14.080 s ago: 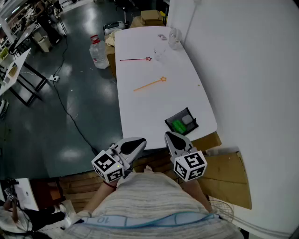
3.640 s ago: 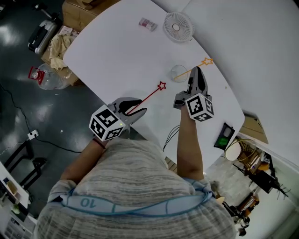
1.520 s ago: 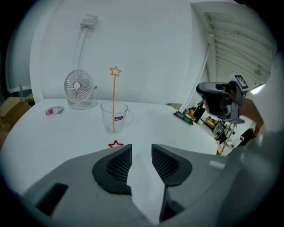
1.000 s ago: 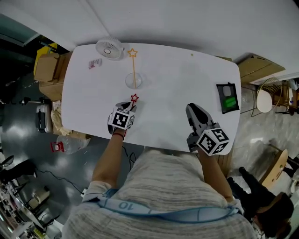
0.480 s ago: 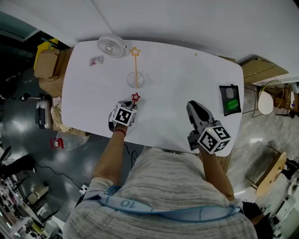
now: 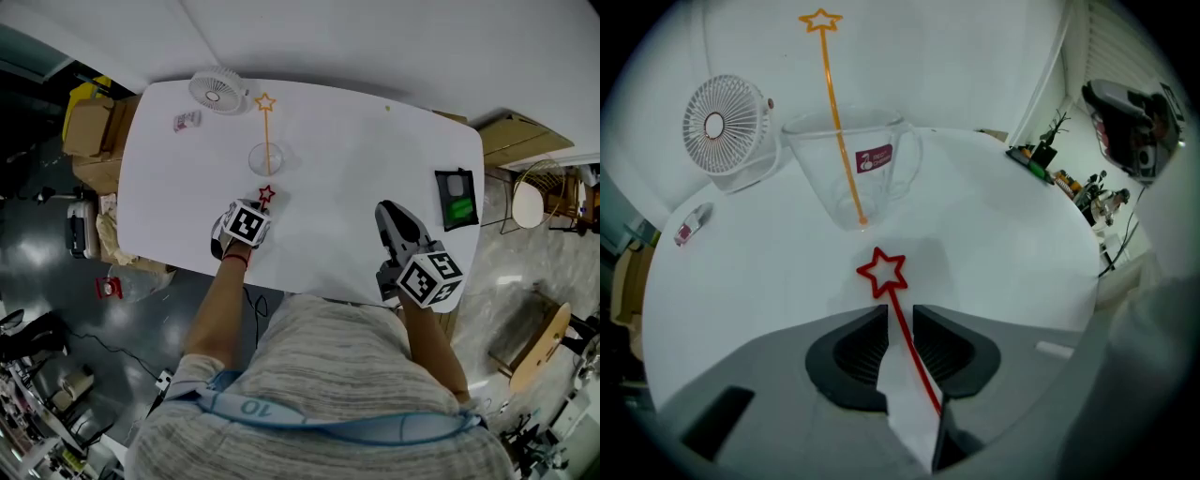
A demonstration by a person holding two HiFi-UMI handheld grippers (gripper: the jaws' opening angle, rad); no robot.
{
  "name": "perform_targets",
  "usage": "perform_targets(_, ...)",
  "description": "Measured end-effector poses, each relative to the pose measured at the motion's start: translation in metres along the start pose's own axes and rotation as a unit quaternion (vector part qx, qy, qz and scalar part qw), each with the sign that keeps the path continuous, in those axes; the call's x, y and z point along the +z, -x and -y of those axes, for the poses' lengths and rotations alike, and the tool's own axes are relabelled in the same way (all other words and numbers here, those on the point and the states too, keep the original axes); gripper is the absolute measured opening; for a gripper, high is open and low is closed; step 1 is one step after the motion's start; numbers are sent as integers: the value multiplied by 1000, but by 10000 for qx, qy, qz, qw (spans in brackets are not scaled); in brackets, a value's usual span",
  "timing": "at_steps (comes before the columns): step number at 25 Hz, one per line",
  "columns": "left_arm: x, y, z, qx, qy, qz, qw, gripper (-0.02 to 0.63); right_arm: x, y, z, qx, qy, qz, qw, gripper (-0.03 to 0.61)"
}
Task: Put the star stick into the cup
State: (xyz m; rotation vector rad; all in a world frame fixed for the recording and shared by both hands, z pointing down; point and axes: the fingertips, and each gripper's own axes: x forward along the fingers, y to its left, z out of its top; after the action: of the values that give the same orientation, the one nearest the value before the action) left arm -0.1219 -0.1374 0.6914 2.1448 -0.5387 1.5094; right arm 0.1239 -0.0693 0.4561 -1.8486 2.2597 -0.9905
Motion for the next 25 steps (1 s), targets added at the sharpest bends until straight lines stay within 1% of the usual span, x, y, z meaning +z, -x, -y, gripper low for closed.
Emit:
perform_targets(2, 4, 3, -3, 43, 114, 62, 9999, 86, 0, 1, 0, -8, 5, 9, 10000, 23)
perform_targets(4, 9, 8, -4, 49, 231, 125, 9996, 50, 0, 2, 0, -14, 13, 13, 10000, 23)
perform_targets(6, 11, 8, -4, 56, 232, 134, 9996, 32, 0, 4, 1, -26, 22, 19, 10000, 23)
perform_targets(8, 13, 8, -4, 110, 144, 144, 9997, 29, 0, 6, 2, -46, 8, 32, 10000, 23)
perform_targets(12, 7, 8, 0, -10, 245, 100, 9996, 25, 2, 10, 5, -86, -16, 88, 9999, 23)
perform_targets(16, 0, 10, 9, -135, 259, 213, 9993, 25, 6, 11, 7, -104, -9, 159, 9998, 23)
perform_targets(19, -1, 16, 13, -204, 359, 453, 9981, 25, 8, 12, 7, -81, -10, 195, 9998, 22)
perform_targets(22, 8, 30, 15, -269, 539, 884, 9943, 25, 10, 11, 3, -25, 12, 202, 9998, 22)
perform_targets(25, 23, 53, 13, -203, 593, 1368, 9886, 25, 12, 10, -4, 43, 23, 218, 9998, 21)
